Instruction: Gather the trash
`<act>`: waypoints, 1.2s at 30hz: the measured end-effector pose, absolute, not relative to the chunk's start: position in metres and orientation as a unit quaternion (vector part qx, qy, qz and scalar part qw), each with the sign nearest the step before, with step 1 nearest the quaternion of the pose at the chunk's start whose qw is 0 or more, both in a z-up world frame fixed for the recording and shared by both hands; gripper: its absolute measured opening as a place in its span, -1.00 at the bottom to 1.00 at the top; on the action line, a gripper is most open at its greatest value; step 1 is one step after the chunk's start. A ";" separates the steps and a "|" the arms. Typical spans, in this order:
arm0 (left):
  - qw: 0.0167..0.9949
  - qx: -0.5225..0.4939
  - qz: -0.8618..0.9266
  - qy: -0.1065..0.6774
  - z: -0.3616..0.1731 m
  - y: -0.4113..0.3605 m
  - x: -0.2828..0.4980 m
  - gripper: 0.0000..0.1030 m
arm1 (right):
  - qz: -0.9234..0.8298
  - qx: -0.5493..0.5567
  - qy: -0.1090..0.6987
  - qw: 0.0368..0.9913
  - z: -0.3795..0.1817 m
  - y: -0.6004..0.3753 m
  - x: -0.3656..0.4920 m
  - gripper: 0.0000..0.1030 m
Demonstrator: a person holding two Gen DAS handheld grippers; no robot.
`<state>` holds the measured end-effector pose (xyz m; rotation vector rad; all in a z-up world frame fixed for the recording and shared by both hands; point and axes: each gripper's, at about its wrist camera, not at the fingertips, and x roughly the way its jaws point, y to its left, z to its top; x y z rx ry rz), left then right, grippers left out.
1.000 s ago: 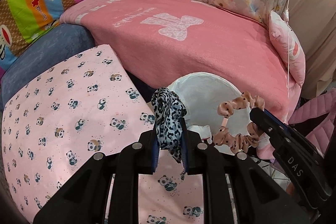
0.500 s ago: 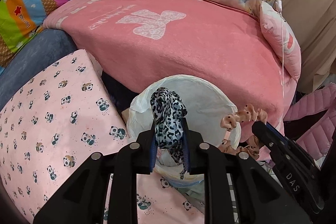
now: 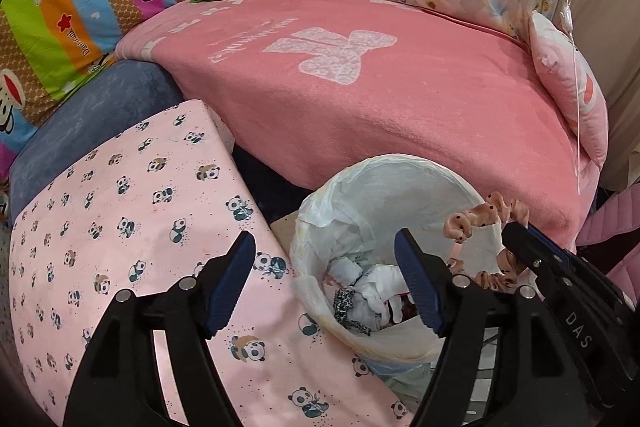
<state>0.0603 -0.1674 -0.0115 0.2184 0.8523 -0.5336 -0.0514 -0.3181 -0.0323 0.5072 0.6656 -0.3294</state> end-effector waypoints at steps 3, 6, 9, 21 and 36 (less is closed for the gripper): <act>0.875 0.097 -0.239 0.410 -0.014 -0.156 0.064 0.34 | -0.157 0.239 0.328 0.900 -0.032 -0.312 -0.043 -0.79; 0.872 0.090 -0.231 0.421 -0.021 -0.147 0.068 0.39 | -0.155 0.234 0.331 0.901 -0.031 -0.305 -0.037 -0.78; 0.870 0.089 -0.223 0.430 -0.028 -0.138 0.071 0.39 | -0.156 0.226 0.338 0.900 -0.033 -0.302 -0.027 -0.75; 0.874 0.080 -0.201 0.436 -0.035 -0.115 0.074 0.41 | -0.155 0.218 0.338 0.902 -0.032 -0.296 -0.010 -0.56; 0.892 0.106 -0.178 0.402 -0.021 -0.101 0.049 0.66 | -0.172 0.152 0.355 0.906 -0.009 -0.253 -0.045 0.08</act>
